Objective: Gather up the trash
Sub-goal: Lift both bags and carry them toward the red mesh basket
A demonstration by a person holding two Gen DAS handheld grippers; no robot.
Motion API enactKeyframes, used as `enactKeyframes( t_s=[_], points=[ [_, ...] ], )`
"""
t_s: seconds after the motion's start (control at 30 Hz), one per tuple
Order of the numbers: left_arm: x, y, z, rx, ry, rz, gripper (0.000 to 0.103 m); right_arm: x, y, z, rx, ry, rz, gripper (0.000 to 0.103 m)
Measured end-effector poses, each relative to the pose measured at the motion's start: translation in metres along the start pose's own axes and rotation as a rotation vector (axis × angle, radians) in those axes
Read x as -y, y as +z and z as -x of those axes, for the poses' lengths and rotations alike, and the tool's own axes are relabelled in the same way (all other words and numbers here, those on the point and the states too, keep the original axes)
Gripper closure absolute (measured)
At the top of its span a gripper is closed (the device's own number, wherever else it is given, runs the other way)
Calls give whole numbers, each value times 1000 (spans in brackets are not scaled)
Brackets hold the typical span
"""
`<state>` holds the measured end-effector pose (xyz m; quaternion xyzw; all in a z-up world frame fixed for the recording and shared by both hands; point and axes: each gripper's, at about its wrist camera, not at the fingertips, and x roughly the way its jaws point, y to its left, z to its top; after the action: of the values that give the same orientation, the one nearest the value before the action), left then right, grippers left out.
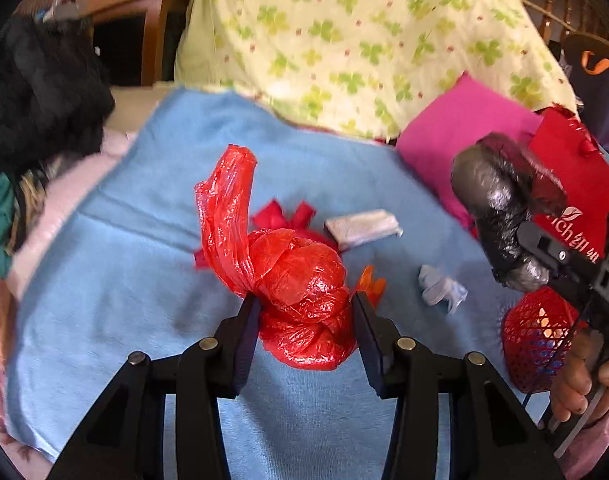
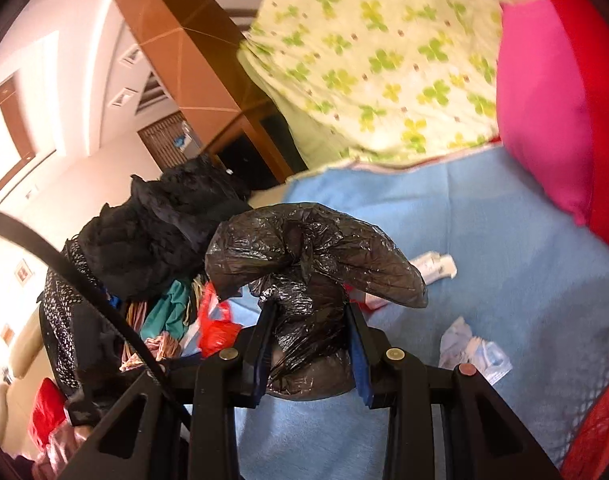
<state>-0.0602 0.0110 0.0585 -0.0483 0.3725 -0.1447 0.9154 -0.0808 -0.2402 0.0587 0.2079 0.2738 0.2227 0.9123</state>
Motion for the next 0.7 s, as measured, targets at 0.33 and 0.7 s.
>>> enactKeyframes(
  t_s=[0.33,0.7],
  points=[
    [51,15,41,104,-5,-133,55,-17,-1,49,119,-35,118,67],
    [95,18,51,140,105,-257,55,-6,2,85,195,-85,129,67]
  ],
)
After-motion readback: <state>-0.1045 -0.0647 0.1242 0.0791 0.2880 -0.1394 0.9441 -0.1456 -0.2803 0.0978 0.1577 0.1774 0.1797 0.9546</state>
